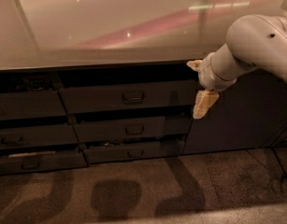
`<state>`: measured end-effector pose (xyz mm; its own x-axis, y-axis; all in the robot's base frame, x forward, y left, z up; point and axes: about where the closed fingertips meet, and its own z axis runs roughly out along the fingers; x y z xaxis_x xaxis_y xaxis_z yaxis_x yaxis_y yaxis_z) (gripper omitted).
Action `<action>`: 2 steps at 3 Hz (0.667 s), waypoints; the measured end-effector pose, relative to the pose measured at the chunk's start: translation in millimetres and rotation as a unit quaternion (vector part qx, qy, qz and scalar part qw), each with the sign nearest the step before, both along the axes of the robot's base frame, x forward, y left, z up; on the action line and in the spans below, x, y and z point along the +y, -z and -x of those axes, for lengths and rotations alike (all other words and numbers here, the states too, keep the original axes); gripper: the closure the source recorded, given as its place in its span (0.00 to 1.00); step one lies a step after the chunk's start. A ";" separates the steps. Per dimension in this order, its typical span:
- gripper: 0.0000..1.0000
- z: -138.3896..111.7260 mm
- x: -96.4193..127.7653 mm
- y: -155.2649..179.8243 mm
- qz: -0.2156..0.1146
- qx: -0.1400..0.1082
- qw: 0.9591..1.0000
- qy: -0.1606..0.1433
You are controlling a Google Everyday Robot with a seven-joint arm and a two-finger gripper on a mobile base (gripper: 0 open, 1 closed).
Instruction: Open top drawer
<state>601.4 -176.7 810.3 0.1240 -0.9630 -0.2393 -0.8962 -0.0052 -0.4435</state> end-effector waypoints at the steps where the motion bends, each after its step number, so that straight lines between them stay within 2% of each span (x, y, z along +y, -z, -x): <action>1: 0.00 0.0 0.0 0.0 0.000 0.000 1.000 0.000; 2: 0.00 -1.6 -8.1 20.8 0.032 -0.023 0.999 0.008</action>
Offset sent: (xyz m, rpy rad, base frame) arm 0.0055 -0.0440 -0.0956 -0.3353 -0.2488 -0.0926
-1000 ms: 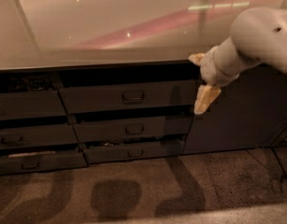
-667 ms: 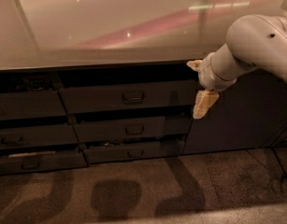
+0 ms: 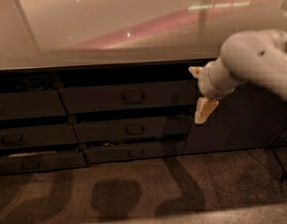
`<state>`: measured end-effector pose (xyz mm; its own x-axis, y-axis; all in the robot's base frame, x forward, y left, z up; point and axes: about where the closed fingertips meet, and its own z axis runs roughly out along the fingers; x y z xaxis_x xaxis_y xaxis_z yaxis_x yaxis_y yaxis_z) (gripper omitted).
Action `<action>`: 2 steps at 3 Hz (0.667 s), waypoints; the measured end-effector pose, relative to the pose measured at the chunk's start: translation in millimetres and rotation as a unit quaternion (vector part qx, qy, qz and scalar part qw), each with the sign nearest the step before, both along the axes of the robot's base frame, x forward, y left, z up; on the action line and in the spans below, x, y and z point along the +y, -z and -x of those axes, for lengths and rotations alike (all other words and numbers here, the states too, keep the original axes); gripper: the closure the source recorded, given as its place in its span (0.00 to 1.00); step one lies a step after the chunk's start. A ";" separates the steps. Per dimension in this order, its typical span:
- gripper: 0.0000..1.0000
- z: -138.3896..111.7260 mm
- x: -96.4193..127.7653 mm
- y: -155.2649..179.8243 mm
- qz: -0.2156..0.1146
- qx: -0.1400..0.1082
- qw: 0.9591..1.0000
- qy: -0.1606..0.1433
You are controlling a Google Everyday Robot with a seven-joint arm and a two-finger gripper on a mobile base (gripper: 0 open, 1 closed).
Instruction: Open top drawer
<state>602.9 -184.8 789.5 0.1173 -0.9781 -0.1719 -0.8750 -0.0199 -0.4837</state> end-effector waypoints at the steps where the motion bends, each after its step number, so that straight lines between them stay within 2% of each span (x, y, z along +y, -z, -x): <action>1: 0.00 -2.0 -14.0 32.8 0.054 -0.039 0.998 0.014; 2: 0.00 -2.9 -23.8 52.6 0.091 -0.067 0.993 0.024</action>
Offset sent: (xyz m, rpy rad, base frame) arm 0.0039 -0.0360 -0.0748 -0.2715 -0.2027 -0.0756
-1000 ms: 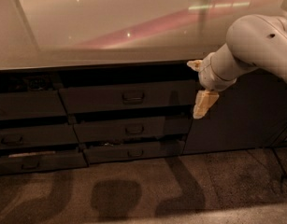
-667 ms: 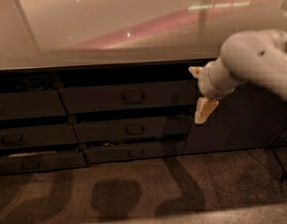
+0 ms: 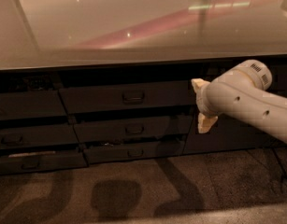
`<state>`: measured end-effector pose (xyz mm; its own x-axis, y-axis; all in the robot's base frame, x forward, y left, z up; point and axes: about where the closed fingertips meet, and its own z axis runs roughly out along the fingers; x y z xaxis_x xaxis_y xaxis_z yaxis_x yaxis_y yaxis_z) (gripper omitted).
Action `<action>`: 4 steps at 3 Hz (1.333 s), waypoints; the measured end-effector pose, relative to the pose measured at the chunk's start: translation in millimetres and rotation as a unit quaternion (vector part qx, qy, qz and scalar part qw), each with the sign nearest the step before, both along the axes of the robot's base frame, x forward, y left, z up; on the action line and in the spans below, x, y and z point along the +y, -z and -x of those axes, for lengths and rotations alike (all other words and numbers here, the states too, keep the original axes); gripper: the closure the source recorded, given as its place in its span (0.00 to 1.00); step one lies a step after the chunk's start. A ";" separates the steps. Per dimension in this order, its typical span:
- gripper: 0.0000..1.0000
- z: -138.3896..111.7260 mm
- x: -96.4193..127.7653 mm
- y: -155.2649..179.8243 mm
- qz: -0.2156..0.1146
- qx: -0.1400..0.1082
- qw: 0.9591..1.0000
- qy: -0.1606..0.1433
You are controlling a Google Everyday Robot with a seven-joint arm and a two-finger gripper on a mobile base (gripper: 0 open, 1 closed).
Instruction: Open top drawer
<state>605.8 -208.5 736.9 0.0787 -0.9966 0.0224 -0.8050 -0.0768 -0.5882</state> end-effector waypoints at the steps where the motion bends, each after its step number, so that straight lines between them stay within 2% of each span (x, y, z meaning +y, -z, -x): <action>1: 0.00 -0.4 -5.6 10.8 0.021 -0.014 1.000 0.006; 2: 0.00 -0.4 -5.8 11.1 0.021 -0.015 1.000 0.006; 3: 0.00 -2.2 -4.7 13.0 0.002 -0.004 1.000 -0.006; 4: 0.00 -10.9 -9.9 25.8 -0.068 0.030 0.997 -0.011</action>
Offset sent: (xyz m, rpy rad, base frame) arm 0.0004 -0.0051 -0.0098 -0.0378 -0.0260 -0.0109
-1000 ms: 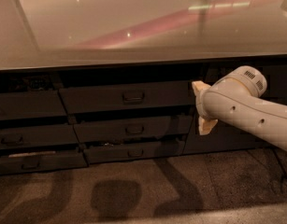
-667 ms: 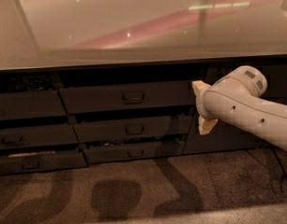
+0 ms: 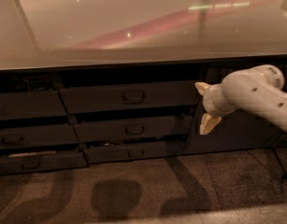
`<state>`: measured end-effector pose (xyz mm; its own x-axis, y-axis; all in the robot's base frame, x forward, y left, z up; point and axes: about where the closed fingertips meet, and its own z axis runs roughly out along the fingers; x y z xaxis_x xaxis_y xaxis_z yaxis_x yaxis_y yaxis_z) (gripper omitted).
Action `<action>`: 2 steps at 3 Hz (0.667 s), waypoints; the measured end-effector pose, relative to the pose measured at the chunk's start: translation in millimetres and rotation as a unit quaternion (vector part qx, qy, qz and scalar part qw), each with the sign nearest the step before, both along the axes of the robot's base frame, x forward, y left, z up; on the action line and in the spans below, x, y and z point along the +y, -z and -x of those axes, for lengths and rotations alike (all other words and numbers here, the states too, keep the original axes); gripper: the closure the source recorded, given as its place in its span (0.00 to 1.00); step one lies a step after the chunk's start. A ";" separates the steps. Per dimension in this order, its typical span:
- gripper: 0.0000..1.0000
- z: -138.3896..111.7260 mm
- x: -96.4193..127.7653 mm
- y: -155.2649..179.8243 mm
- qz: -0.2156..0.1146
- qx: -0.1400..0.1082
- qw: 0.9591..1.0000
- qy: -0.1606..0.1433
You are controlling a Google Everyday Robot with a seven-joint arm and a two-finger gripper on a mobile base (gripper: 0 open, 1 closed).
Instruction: Open top drawer
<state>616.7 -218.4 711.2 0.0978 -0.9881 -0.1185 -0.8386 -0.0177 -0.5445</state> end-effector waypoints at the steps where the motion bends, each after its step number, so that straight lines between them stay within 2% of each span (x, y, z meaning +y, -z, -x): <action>1: 0.00 -5.8 12.4 -0.2 -0.064 0.027 0.997 -0.040; 2: 0.00 -7.6 15.3 -3.8 -0.058 0.022 0.996 -0.069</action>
Offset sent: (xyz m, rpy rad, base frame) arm 0.0055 0.0107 0.0000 0.1186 0.0501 0.0644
